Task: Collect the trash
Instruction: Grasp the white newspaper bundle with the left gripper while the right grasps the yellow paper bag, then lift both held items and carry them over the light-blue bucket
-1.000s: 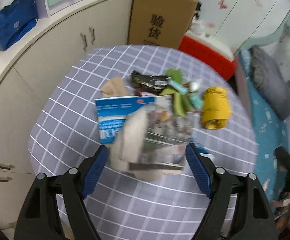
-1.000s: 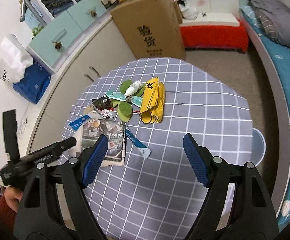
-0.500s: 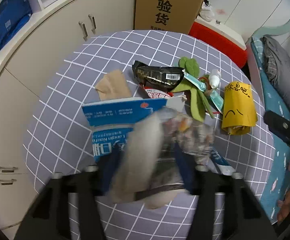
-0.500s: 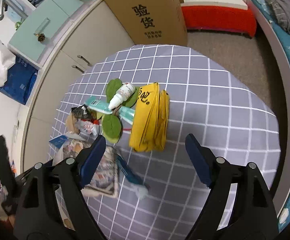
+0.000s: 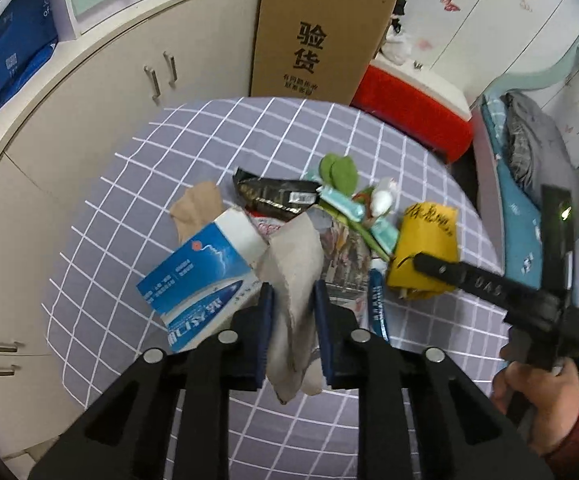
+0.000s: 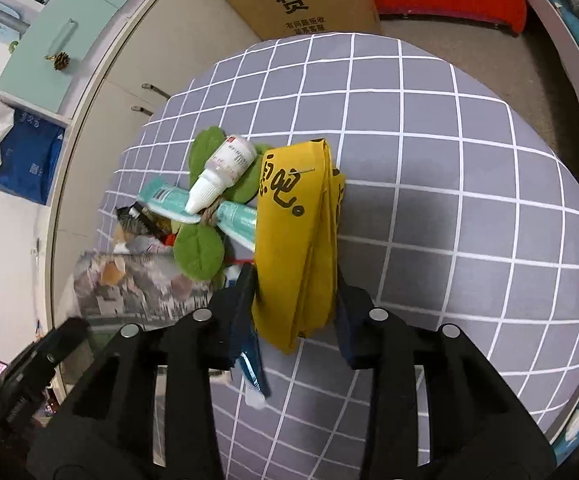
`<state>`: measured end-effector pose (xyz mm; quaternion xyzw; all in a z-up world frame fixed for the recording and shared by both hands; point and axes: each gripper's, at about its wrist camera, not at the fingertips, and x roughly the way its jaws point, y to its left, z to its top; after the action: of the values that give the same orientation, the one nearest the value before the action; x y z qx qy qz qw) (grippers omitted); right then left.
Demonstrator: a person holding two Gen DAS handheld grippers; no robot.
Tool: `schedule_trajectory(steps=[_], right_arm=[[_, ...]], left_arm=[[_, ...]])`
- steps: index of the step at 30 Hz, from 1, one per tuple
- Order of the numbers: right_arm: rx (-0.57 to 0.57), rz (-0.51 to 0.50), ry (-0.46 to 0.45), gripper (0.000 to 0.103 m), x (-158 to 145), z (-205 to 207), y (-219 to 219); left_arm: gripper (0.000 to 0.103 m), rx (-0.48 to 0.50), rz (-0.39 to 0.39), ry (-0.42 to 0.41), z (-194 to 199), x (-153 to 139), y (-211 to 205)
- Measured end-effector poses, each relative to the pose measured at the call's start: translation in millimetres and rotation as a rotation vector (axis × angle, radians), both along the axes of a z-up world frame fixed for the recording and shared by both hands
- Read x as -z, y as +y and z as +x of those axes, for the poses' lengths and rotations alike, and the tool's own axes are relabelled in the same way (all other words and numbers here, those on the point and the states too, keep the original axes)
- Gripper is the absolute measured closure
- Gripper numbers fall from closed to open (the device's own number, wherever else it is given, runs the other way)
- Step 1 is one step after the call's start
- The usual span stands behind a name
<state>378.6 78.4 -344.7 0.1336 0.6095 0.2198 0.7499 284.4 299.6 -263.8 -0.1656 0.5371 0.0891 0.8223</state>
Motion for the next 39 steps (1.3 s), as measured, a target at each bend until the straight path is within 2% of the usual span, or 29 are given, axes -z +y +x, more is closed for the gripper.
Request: schedule_trajectory(steps=[8,16,20,29,39], right_arm=[[0.035,0.041,-0.069,0.069,-35.3,-35.8,-25.5],[0.104,0.092,-0.200,0.069,-92.0,-99.2,-66.2],[0.133,0.109,-0.243,0.069,-110.6,-126.5,-82.5],[0.202,0.128,-0.284,0.069,-131.0,-158.7,-131.4],[0.294,0.140,-0.292,0.069,-130.7,-155.1,-242.2]], left_arm=[[0.087,0.060,-0.036,-0.088,-15.5,-31.8,-19.2],[0.087,0.197,-0.034,-0.200,-43.8,-74.9,-62.1],[0.087,0.253,-0.035,-0.242,-60.3,-91.3,-84.0],[0.087,0.362,-0.033,-0.266,-76.8,-106.5,-141.3],[0.087,0.414,-0.057,-0.271,-37.7,-108.8,-240.3]])
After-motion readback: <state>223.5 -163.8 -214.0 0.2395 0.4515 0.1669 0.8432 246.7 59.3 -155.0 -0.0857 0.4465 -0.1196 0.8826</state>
